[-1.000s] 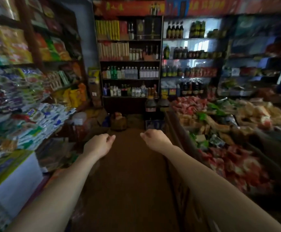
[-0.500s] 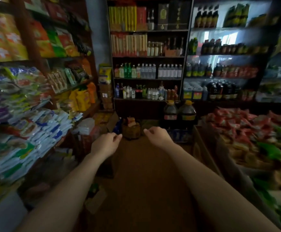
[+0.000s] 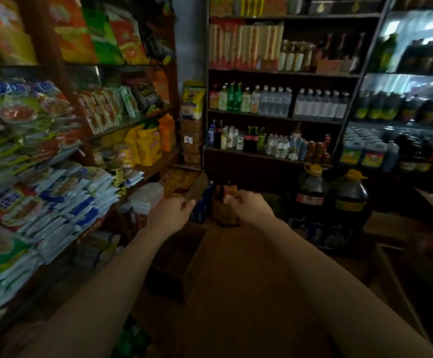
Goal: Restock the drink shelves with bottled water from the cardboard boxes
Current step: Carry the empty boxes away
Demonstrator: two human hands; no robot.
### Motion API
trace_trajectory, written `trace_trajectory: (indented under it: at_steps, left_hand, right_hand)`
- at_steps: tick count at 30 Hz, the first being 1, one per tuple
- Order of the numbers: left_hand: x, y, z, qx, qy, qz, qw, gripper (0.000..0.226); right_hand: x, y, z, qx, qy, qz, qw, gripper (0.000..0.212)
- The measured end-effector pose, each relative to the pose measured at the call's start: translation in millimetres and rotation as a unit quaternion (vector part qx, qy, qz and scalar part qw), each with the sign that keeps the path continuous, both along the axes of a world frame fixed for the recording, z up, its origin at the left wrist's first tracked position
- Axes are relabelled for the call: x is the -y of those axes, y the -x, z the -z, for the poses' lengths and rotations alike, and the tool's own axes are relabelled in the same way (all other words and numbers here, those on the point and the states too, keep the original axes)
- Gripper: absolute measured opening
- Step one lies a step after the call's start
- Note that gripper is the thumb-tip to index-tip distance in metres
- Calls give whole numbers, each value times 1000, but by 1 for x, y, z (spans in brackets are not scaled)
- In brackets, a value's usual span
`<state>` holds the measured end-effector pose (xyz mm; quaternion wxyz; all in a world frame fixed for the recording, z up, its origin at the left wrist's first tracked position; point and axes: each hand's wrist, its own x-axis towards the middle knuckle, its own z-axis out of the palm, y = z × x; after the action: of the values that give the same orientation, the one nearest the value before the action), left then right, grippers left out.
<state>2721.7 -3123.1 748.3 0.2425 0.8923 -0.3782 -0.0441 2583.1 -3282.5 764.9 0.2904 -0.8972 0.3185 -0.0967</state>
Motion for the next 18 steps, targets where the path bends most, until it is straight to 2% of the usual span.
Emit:
trace_trajectory:
  at_steps: [4,7,11,14,18]
  left_hand:
    - [69,-81,5,-21,-21,-52,998,51]
    - [111,-130,4,-32,-13,-79,996,42]
    - [162,-194,8,-47,-22,-107,993,43]
    - [192,-247,26,-63,-18,-126,990,40]
    - [220,-322,60,-92,-7,-173,980,49]
  right_hand:
    - [80,-91,8,-12,17,-41,999,40]
    - [131,-153,11,-18,8,-58,998,46]
    - [188,-235,23,-40,4,-94,995,50]
    - [221,-296,42,-50,0,-117,992,46]
    - [261,-380,70,-76,-22,-150,985,42]
